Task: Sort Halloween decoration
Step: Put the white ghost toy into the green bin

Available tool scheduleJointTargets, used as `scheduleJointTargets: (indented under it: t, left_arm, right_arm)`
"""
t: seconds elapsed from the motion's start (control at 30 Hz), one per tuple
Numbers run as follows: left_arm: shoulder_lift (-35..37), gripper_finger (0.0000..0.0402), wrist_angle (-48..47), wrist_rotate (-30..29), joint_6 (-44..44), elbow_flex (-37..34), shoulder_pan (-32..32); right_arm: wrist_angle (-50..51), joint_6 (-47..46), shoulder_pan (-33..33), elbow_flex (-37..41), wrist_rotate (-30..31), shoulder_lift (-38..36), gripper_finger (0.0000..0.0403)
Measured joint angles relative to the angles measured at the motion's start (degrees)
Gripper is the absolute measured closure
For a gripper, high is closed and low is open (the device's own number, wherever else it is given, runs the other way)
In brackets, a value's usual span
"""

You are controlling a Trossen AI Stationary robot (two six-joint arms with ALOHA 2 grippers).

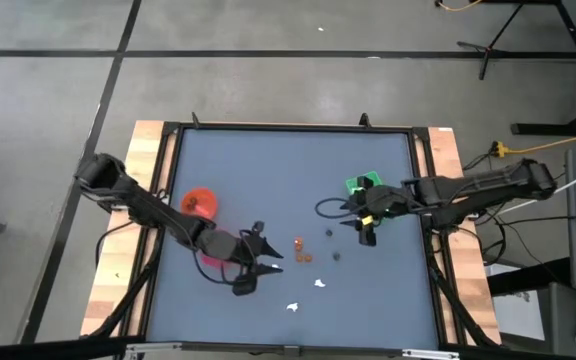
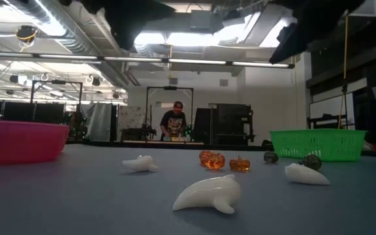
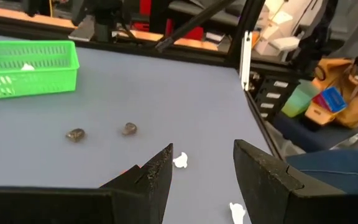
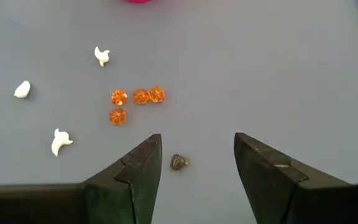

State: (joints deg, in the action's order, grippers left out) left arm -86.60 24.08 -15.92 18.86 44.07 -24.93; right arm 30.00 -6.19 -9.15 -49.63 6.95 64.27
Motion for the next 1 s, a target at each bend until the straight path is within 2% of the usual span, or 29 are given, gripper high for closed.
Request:
scheduleJointTargets:
  t: [0.2,0.43,0.63,1.0]
  left_arm:
    - [-7.27,0.0247,-1.13,-0.09,-1.10,4.92,-0.04]
    - [-13.79,0.0247,-3.84,-4.05,-0.26,6.78,-0.28]
    - [-14.87,0.0247,-10.08,-4.55,4.54,6.76,-0.17]
    - [-15.92,0.0247,-14.60,-4.33,5.02,6.76,-0.22]
  right_arm:
    - [-5.70,-0.25,0.13,5.43,0.00,-0.35,0.0203]
    - [-7.37,-0.22,0.13,7.20,-0.03,-0.27,0.0203]
    - [-7.47,-0.22,0.13,7.20,-0.03,-0.27,0.0203]
    - [-7.56,-0.09,0.13,7.20,-0.06,-0.27,0.0203]
